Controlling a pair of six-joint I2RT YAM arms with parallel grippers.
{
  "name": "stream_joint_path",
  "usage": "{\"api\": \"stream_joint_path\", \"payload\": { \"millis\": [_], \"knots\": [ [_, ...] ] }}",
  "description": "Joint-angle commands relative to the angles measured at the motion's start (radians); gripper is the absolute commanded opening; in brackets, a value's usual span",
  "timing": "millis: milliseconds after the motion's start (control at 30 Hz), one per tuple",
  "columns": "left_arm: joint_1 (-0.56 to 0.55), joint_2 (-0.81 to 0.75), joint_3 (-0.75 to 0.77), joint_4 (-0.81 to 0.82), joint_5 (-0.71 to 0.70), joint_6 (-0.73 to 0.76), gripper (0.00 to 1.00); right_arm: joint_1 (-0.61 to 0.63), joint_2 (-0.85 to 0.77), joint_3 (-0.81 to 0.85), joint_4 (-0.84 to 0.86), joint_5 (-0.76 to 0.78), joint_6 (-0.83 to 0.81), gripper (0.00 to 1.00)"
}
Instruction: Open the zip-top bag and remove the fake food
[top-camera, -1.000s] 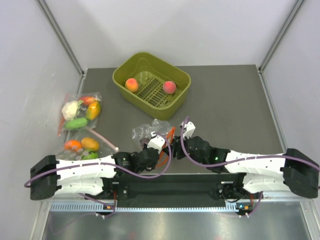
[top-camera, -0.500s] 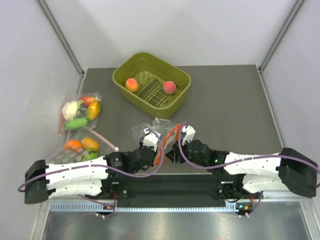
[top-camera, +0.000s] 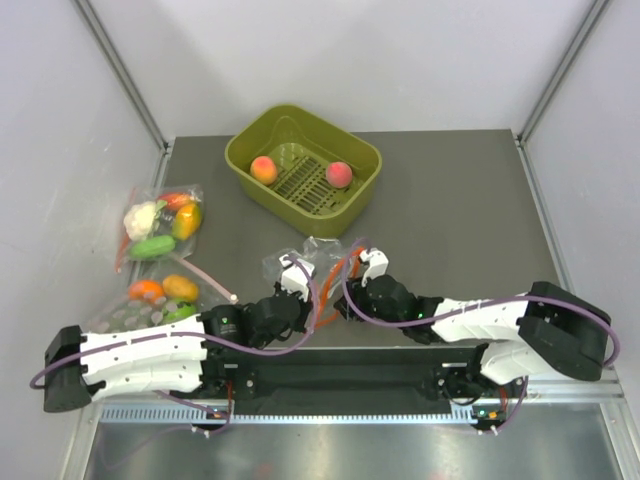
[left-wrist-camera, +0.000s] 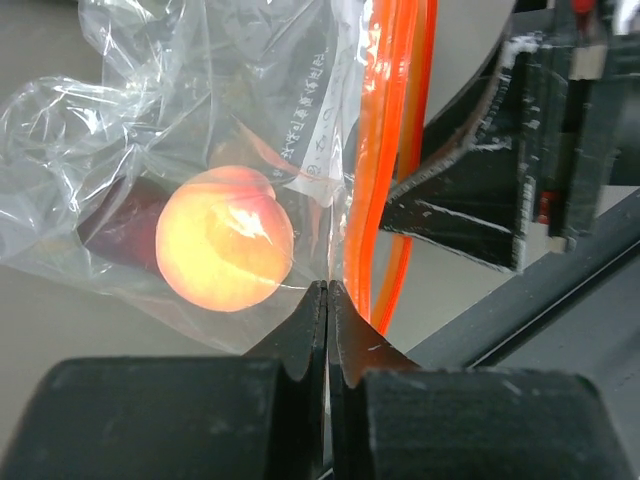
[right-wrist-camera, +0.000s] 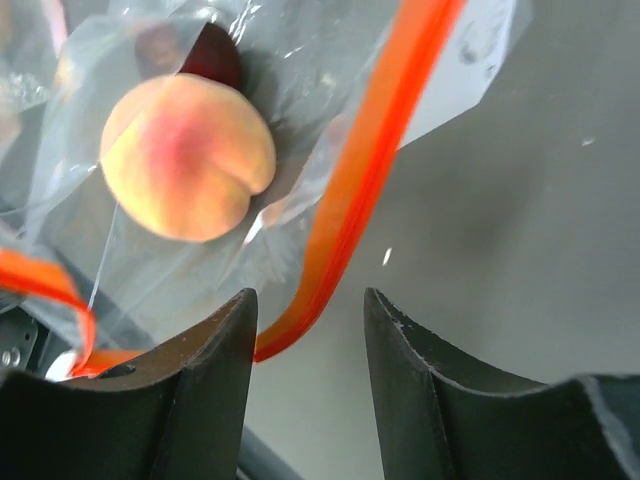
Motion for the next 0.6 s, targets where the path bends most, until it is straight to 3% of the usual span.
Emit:
{"api": "stream_joint_path", "payload": {
  "millis": [0,167,333,400,467,567],
  "knots": [
    [-0.001,-0.045,-0.005,0.017,-0.009,-0.016,0.00,-0.026,0.020,0.026,0.082,-0.001,0.012,0.47],
    [0.000,-0.057,-0.027,0.063,0.037,-0.008,0.00,-0.033,0.015,0.003,0.170,-0.031,-0.015,0.41],
    [-0.001,-0.046,-0.031,0.083,0.037,-0.004,0.00,-0.047,0.058,0.023,0.257,-0.099,-0.029,0.19],
    [-0.001,-0.040,-0.027,0.086,0.037,-0.011,0.03,-0.047,0.074,0.035,0.261,-0.107,-0.031,0.15],
    [-0.001,-0.017,-0.025,0.096,0.045,-0.016,0.32,-0.049,0.089,0.039,0.265,-0.114,-0.026,0.09],
    [-0.001,0.023,-0.024,0.119,0.042,-0.014,0.57,-0.049,0.100,0.039,0.282,-0.130,-0.017,0.03]
  ]
}}
